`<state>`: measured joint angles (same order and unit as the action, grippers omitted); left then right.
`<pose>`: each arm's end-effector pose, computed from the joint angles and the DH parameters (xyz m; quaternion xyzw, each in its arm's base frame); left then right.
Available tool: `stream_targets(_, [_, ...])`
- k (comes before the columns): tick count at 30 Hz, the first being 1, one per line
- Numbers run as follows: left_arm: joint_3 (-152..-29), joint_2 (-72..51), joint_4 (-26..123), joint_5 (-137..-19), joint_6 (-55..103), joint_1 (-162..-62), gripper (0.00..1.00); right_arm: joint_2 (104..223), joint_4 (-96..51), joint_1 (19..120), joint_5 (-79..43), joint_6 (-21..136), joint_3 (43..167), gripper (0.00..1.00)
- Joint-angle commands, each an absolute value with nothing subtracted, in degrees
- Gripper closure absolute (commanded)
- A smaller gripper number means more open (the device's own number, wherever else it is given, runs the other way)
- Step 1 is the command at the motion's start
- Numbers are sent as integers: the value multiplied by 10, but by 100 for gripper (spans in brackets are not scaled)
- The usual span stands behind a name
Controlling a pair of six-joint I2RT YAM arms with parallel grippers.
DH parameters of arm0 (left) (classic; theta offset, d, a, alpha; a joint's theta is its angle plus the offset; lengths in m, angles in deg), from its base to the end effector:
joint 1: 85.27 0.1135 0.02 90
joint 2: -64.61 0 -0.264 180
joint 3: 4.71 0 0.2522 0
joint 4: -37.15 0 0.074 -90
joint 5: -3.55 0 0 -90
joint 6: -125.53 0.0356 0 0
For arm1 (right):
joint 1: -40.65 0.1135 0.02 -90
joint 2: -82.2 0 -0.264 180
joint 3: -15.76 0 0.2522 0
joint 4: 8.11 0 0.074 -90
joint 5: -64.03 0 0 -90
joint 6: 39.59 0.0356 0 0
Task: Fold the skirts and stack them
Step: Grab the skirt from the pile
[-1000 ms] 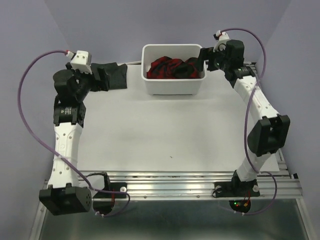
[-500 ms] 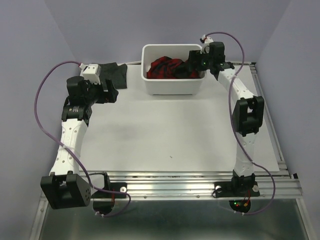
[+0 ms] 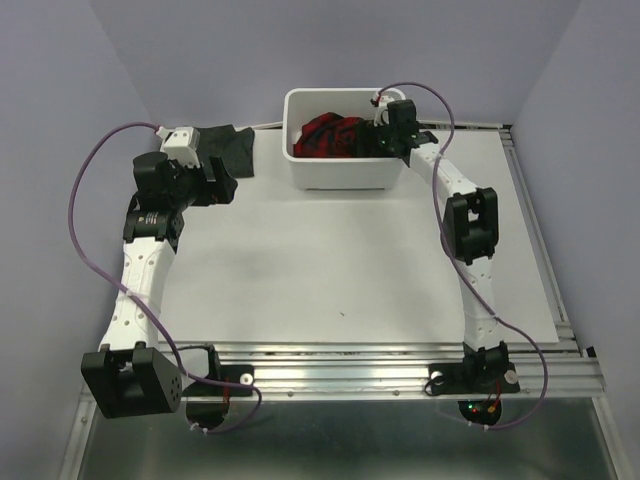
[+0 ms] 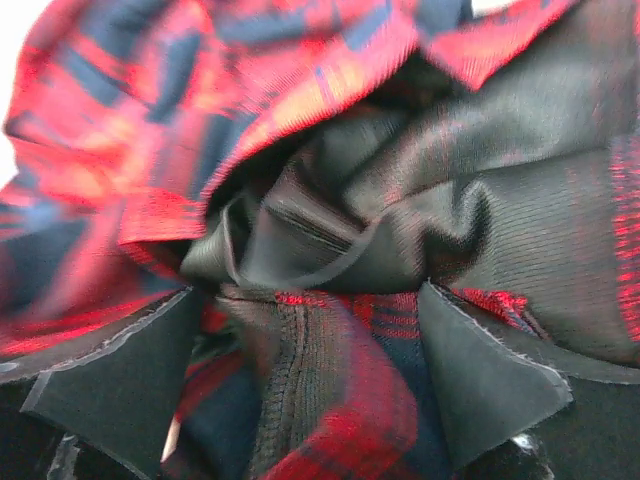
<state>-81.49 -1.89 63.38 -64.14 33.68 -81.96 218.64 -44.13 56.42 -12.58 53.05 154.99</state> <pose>0.2660 0.0018 0.3712 0.0811 0.7877 -0.1469 0.5927 0.5310 0.1585 0.2482 -0.1550 0.8617 0.1768 0.4497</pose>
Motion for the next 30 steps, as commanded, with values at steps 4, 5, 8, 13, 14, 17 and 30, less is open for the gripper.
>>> stream_targets(4, [-810,-1,600,-637,332,-823,1,2244,-465,567,-200,514,1615,21])
stream_targets(5, [-809,-1,600,-637,332,-823,1,2247,-464,567,-200,513,1623,36])
stream_targets(8, [-808,-1,600,-636,332,-823,1,2246,-452,567,-194,516,1626,57])
stream_targets(13, [-802,-3,598,-628,326,-823,1,2202,-395,567,-181,526,1637,99])
stream_targets(14, [-801,-3,595,-624,325,-822,1,2191,-380,567,-180,531,1636,99])
stream_targets(17, [-796,-2,593,-618,318,-822,1,2129,-281,567,-172,559,1611,99])
stream_targets(30, [-767,38,583,-615,309,-823,1,2061,114,567,-267,632,1725,99])
